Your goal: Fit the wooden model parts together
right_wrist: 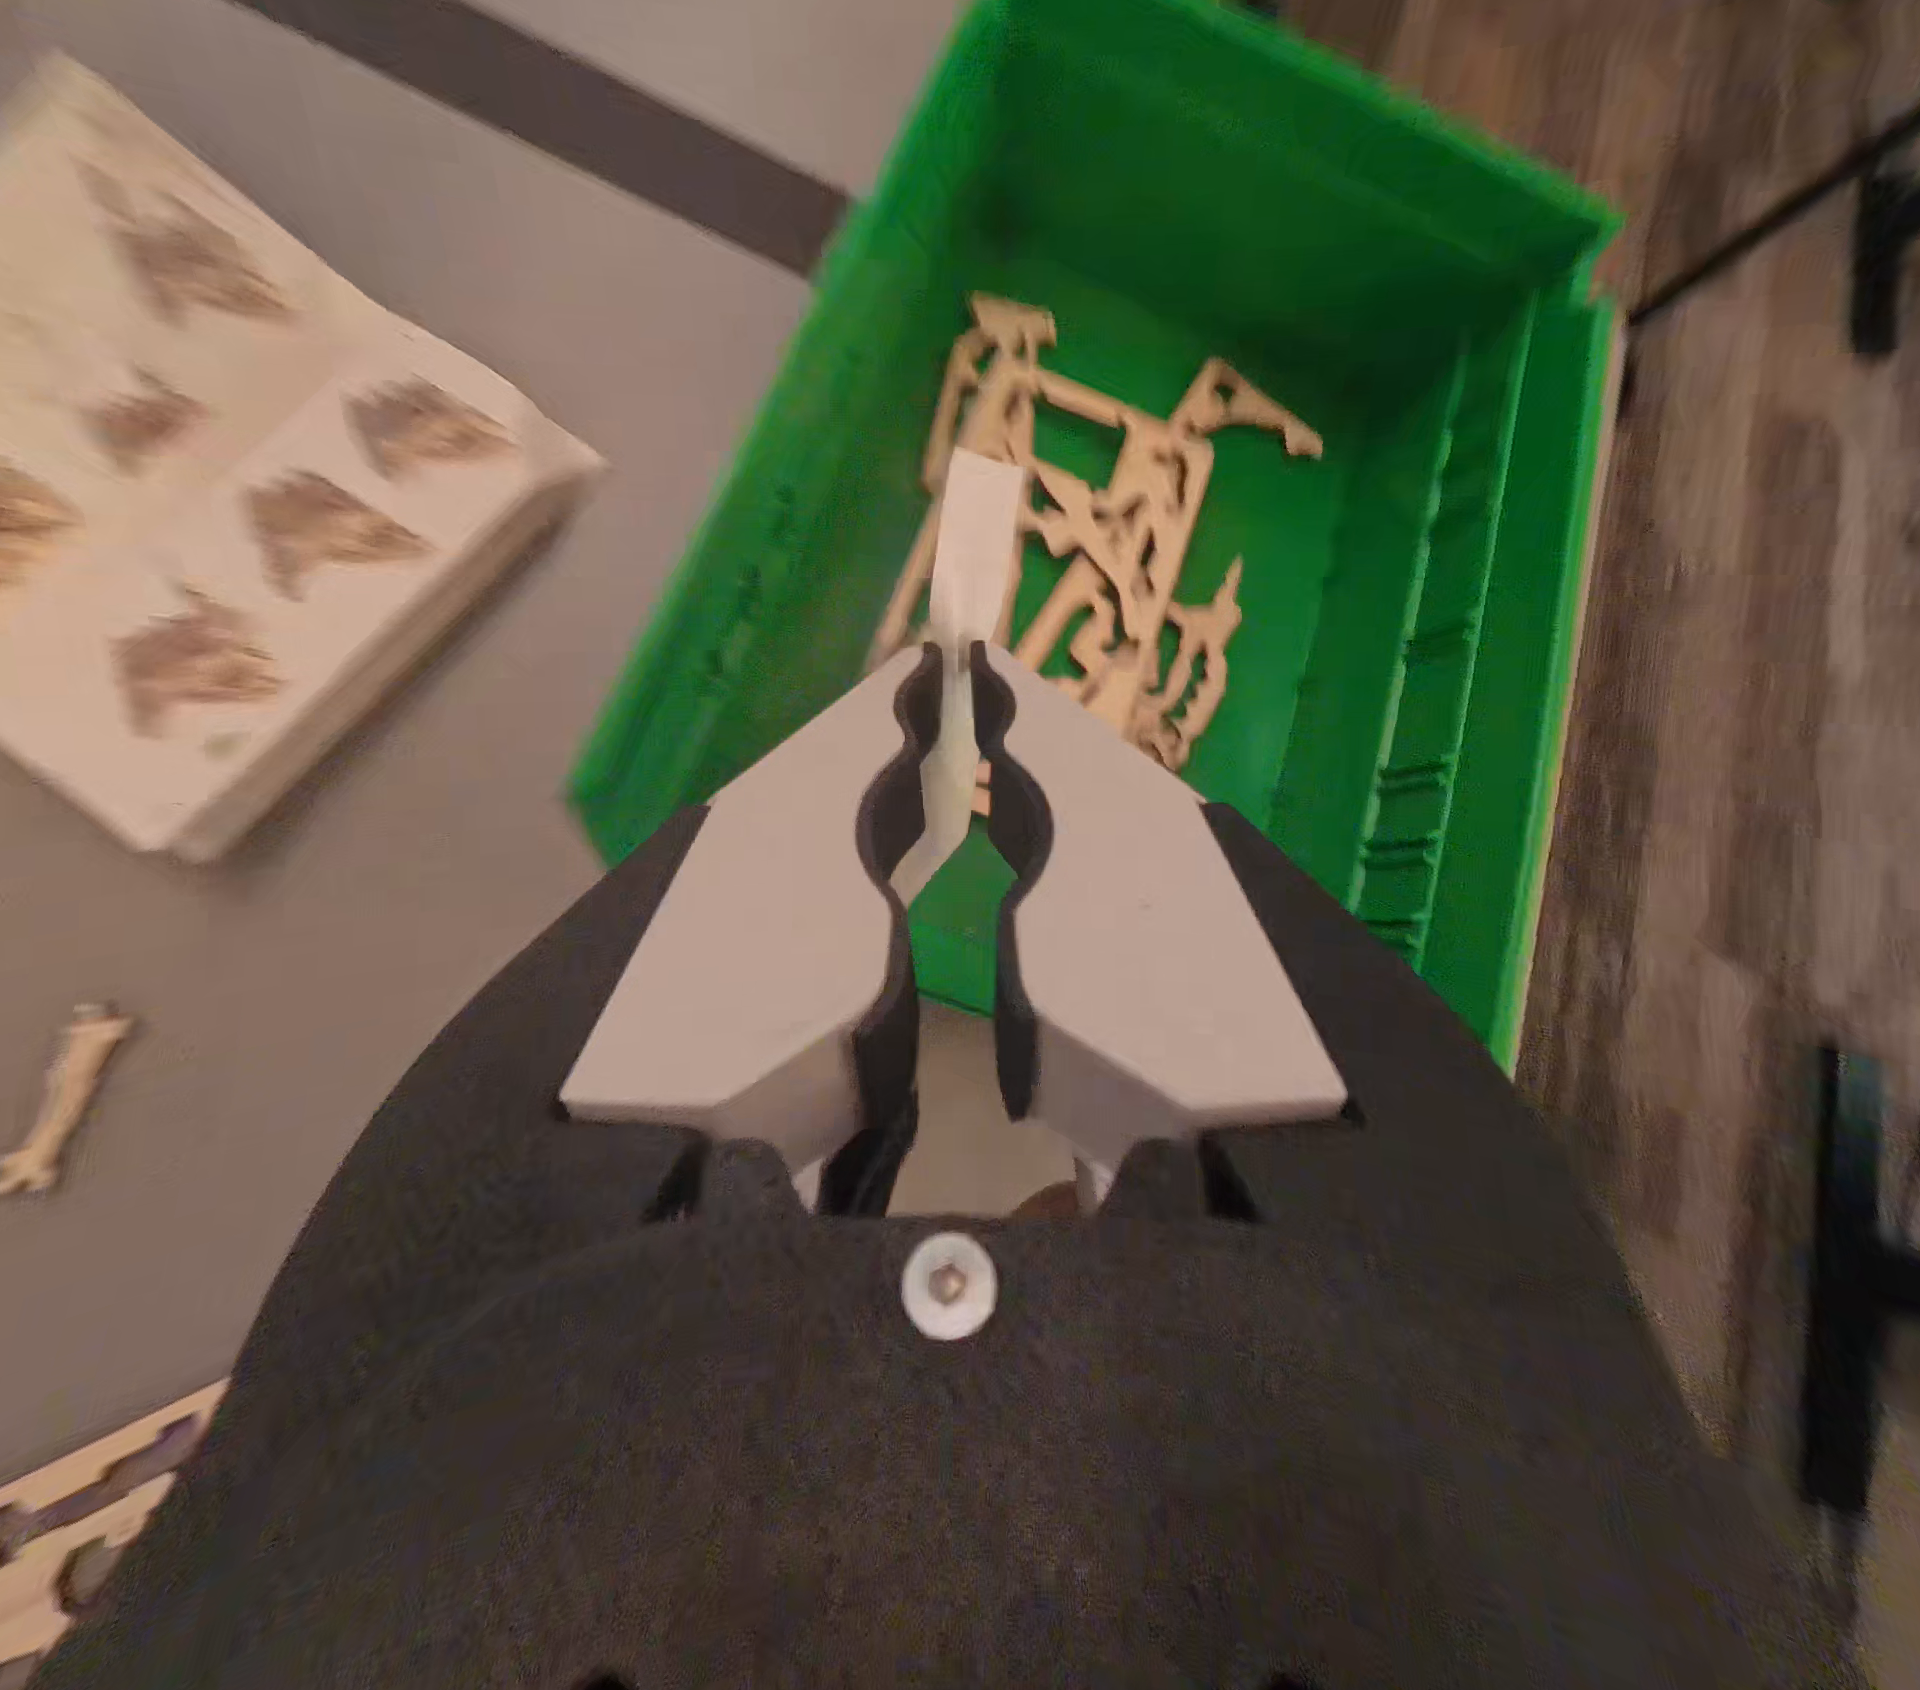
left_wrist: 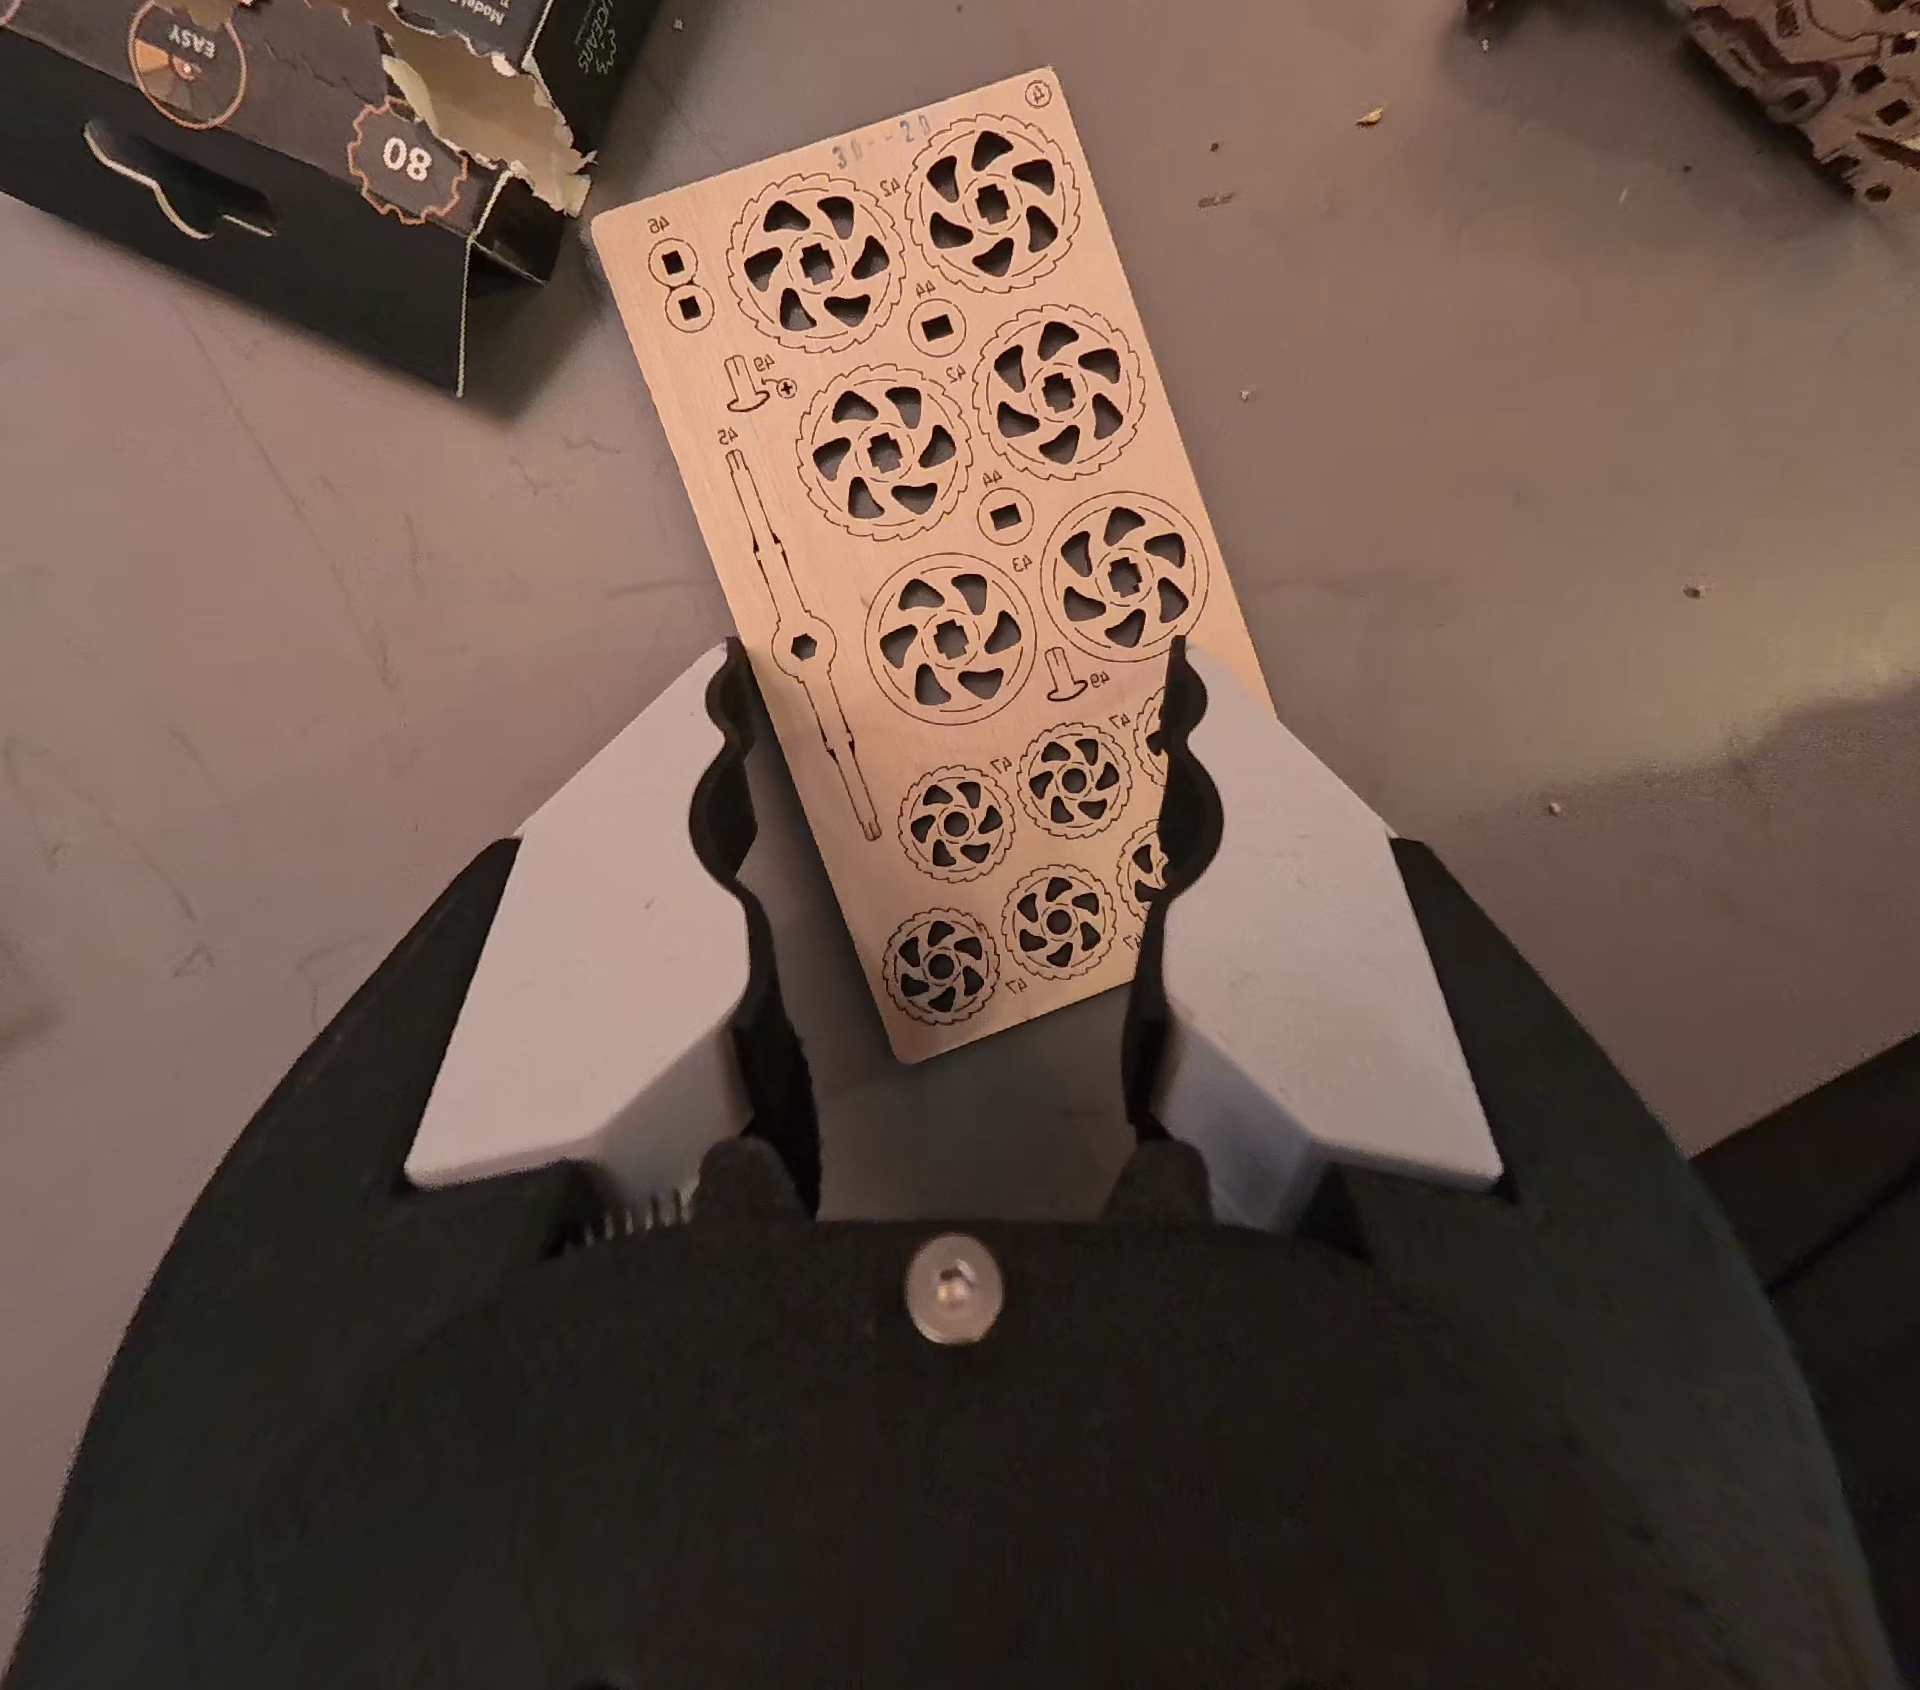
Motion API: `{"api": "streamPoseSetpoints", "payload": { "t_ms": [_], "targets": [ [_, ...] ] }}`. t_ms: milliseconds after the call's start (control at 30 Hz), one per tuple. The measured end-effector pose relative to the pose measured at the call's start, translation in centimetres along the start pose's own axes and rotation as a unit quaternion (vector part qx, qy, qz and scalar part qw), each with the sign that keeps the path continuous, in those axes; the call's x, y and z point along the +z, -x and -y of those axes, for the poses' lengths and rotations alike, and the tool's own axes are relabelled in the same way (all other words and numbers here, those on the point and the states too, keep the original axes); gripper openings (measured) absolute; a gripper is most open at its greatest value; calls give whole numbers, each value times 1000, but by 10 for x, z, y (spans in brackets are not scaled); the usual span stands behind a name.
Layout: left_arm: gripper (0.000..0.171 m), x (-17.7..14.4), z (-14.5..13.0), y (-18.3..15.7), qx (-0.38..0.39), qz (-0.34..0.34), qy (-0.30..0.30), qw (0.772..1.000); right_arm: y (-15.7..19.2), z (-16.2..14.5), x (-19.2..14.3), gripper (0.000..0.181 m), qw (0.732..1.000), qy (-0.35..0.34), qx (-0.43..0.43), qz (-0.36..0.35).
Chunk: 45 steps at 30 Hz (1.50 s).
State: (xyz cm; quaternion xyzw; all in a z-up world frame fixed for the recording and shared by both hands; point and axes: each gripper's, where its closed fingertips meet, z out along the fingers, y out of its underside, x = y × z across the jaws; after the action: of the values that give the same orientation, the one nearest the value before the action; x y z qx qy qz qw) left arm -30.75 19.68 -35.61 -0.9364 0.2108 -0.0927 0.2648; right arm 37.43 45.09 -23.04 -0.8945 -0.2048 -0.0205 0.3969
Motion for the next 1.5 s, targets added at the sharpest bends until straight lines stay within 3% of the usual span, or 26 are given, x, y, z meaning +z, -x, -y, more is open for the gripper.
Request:
{"api": "streamPoseSetpoints", "payload": {
  "t_ms": [33,167,200,300,367,467,533,633,700,767,933,1300,1400,1500],
  "targets": [
    [77,0,0,0,1,2,2,1000,-9,-9,14,10,1000,29,9,2],
    [77,0,0,0,-4,2,-2,1000,-33,-15,33,50,999,33,14,-34],
    [78,0,1,0,-10,-2,-8,1000,-31,-14,31,51,999,25,24,-24],
    [77,-1,1,0,-16,-7,-14,1000,-11,2,2,31,1000,-26,5,-15],
    [75,-1,1,1,-15,-6,-13,1000,50,18,-31,29,995,-67,-44,51],
    [74,0,1,1,-11,-3,-12,1000,197,15,-77,31,965,-83,-143,202],
    [74,-1,1,2,-10,-4,-12,1000,301,-4,-105,31,927,-88,-208,301],
    [76,0,1,1,-9,-2,-12,1000,443,-49,-142,28,845,-66,-269,458],
    [79,0,0,-1,-2,1,-10,1000,507,-79,-152,26,800,-43,-322,504],
    [79,1,0,-1,3,5,-7,1000,547,-104,-150,22,771,-28,-369,519],
    [81,1,-1,-2,7,4,-5,1000,579,-121,-131,16,754,-20,-399,521],
    [80,1,-1,-2,12,0,-6,1000,574,-123,-120,0,759,-17,-390,521],
    [80,1,-1,-2,12,0,-7,1000,550,-107,-118,0,781,-28,-360,510],
    [80,0,-1,-2,12,0,-6,1000,497,-86,-104,0,823,-36,-319,468]
  ]
}}
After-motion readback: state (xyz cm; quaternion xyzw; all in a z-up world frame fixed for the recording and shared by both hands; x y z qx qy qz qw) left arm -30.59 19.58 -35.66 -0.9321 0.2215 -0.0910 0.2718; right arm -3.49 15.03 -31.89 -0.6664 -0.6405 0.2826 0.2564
